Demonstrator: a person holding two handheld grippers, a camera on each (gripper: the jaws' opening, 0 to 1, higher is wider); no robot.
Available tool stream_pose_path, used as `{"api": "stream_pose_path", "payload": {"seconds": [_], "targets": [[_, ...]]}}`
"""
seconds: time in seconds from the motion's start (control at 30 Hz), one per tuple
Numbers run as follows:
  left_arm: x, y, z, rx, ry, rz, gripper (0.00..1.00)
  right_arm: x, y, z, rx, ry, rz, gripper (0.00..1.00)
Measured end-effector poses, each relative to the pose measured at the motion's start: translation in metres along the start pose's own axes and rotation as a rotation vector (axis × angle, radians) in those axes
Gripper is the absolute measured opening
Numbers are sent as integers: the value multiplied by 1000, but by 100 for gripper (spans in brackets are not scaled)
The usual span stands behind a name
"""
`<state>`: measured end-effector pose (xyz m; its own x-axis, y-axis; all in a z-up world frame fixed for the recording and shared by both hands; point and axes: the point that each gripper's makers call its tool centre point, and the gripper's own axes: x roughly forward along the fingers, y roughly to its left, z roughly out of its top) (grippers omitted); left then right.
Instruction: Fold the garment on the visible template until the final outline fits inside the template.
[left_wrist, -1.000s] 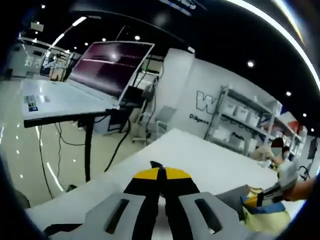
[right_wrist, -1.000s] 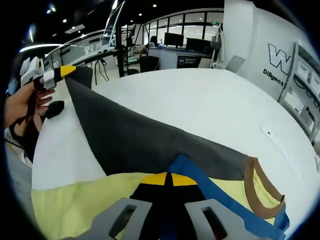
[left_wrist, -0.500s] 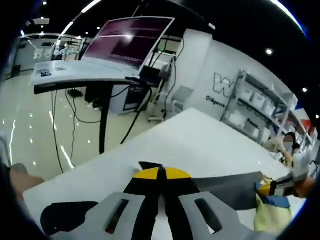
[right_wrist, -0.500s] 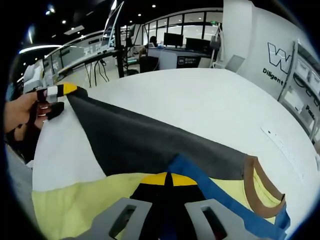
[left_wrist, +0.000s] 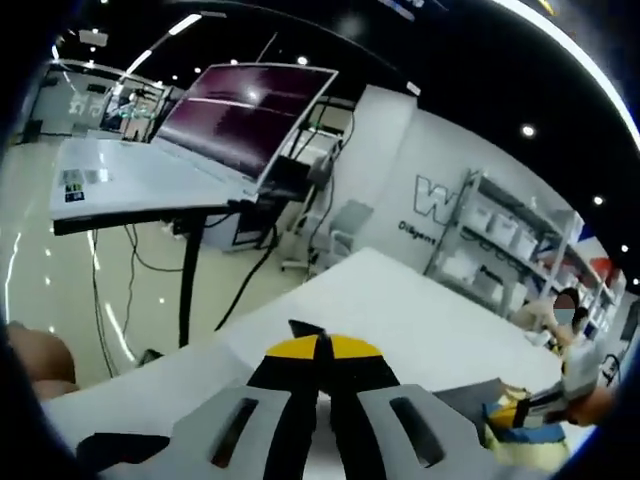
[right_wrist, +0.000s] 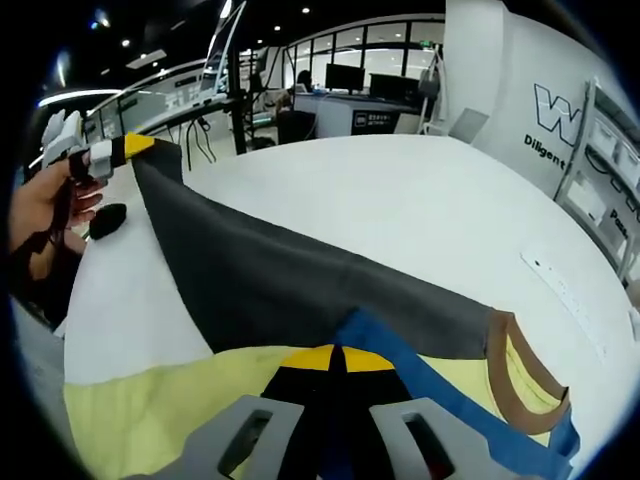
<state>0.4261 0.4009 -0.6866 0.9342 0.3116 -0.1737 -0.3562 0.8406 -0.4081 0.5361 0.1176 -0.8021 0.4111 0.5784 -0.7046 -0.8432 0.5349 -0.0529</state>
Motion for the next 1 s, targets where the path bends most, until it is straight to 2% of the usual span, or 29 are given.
{"api": "stream_pose_path", "payload": {"seconds": [0.2, 0.33, 0.43, 0.6, 0.8, 1.0], "targets": [[3, -3, 2, 4, -9, -5, 0, -1, 1, 1, 22, -1, 5, 0], [3, -7, 4, 3, -15, -11, 0, -10, -4, 8, 34, -31, -7, 0], [4, -14, 11, 14, -28, -25, 0, -24, -13, 11, 39, -60, -25, 0], [9, -28, 21, 36, -45, -51, 0, -69, -35, 6, 67, -101, -82, 0], [15, -49, 28, 74, -50, -91, 0, -123, -68, -29, 115, -107, -174, 0], [17, -70, 31, 90, -51, -124, 0, -172, -91, -85, 193, -82, -272, 0]]}}
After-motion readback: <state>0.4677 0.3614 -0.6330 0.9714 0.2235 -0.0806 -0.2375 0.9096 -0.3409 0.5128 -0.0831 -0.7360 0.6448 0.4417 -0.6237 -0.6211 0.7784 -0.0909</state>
